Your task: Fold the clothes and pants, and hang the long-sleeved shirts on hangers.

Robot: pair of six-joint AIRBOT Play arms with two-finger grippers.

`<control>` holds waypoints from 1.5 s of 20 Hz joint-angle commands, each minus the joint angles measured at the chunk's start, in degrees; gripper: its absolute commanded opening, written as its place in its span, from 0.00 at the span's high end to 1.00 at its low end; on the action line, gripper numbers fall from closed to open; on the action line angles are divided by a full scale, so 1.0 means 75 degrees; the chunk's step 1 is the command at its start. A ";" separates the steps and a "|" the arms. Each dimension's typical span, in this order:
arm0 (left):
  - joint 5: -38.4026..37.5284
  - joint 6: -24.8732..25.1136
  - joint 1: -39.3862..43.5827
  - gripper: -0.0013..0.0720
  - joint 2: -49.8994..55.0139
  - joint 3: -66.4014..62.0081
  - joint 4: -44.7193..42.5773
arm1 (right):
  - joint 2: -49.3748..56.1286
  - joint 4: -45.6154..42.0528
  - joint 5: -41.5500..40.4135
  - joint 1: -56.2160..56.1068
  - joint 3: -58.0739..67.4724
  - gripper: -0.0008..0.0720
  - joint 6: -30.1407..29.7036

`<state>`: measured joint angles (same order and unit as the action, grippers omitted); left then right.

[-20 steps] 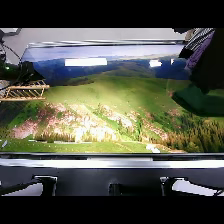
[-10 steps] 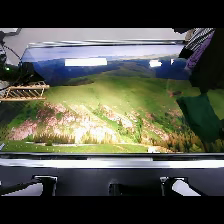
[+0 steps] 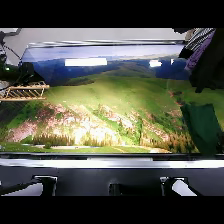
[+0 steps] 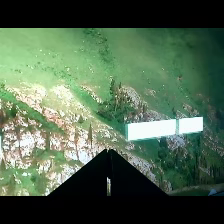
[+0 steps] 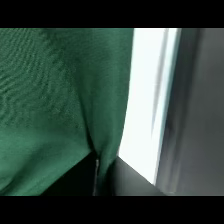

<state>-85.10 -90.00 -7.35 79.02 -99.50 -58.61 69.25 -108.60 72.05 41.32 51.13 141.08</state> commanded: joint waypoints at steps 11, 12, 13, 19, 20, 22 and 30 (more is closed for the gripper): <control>0.0003 0.0009 -0.0006 0.96 0.0006 0.0003 -0.0283 | -0.1734 0.0099 -0.1043 -0.0012 0.0058 0.45 -0.1644; 0.0003 0.0082 -0.0006 0.96 0.0020 0.0003 -0.0318 | -0.1964 0.0985 -0.1737 -0.0015 0.0274 0.59 -0.2436; 0.0003 0.0251 0.0020 0.96 0.0055 0.0003 -0.0341 | -0.2025 0.2349 -0.2215 -0.0023 0.0536 0.66 -0.3590; 0.1081 0.1113 0.1078 0.96 0.0146 0.0930 -0.2008 | -0.1055 0.5409 -0.1620 -0.3238 0.1102 0.95 -0.6860; 0.1309 0.1052 0.1221 0.96 0.0111 0.1236 -0.2022 | -0.0866 0.5219 -0.1443 -0.4016 0.1102 0.95 -0.6907; 0.1536 0.0740 0.1405 0.96 0.0108 0.1740 -0.2017 | -0.0615 0.4785 -0.1224 -0.5275 0.1102 0.95 -0.6892; 0.1443 0.0743 0.1504 0.96 0.0140 0.1985 -0.2049 | -0.0536 0.4205 -0.1119 -0.6339 0.1102 0.94 -0.6959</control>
<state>-74.50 -84.42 3.70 79.99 -85.14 -73.49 65.01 -75.70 62.94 -4.45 59.33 89.54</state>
